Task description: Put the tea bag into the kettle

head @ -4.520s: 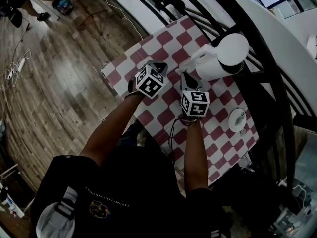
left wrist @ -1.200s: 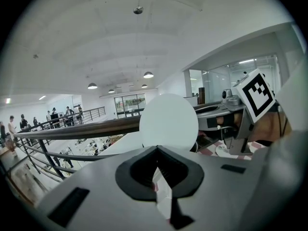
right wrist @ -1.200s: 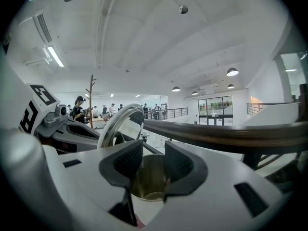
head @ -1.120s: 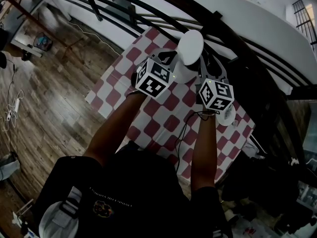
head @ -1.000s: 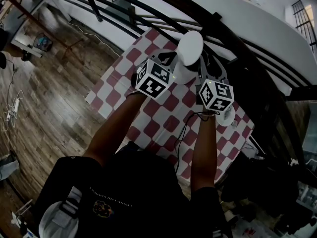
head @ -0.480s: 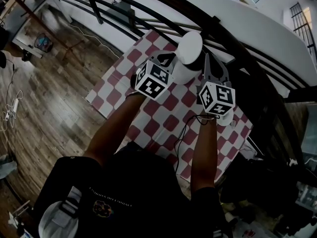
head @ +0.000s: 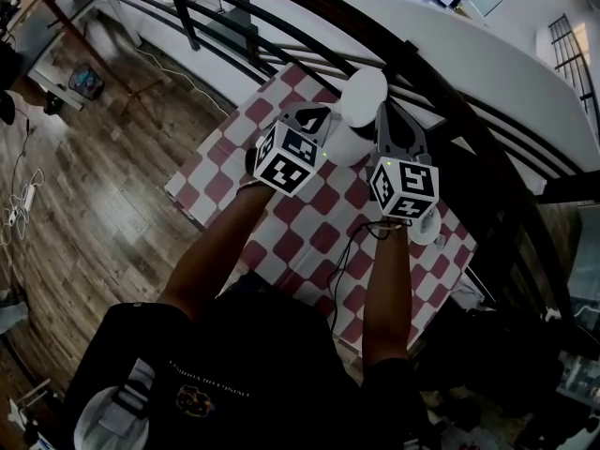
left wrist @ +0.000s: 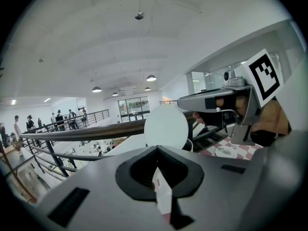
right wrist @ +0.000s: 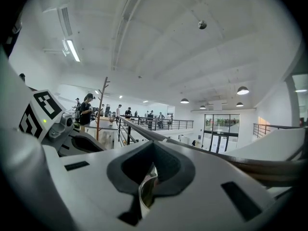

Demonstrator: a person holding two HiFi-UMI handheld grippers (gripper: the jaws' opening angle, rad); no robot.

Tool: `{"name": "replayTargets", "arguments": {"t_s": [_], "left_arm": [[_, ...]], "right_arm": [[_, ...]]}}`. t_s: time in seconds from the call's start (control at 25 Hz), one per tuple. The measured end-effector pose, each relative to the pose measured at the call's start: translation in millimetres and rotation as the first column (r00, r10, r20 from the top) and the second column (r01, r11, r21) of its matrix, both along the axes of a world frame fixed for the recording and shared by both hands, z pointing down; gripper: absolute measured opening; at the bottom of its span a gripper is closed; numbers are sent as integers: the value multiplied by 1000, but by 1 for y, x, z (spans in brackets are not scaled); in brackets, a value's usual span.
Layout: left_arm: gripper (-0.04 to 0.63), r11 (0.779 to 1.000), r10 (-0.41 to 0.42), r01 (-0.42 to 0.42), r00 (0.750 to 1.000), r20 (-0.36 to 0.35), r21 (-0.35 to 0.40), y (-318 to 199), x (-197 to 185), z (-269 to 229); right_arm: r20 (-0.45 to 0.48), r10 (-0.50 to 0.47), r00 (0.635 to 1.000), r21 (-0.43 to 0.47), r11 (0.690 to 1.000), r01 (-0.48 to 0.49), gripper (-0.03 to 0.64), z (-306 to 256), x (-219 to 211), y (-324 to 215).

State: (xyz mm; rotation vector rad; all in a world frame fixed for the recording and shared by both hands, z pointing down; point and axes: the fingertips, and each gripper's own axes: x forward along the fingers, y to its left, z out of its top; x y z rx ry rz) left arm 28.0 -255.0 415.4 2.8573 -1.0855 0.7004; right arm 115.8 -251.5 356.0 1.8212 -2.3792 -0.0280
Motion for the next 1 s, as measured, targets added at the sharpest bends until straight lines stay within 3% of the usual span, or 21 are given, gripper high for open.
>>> {"name": "replayTargets", "arguments": {"t_s": [0.4, 1.0], "left_arm": [[-2, 1000, -10, 10, 1000, 2, -5, 0, -7, 2], [-2, 1000, -8, 8, 1000, 16, -10, -1, -6, 7]], "right_arm": [[-11, -2, 1000, -15, 1000, 2, 11, 3, -3, -6], [-1, 73, 997, -46, 996, -73, 11, 22, 27, -1]]}}
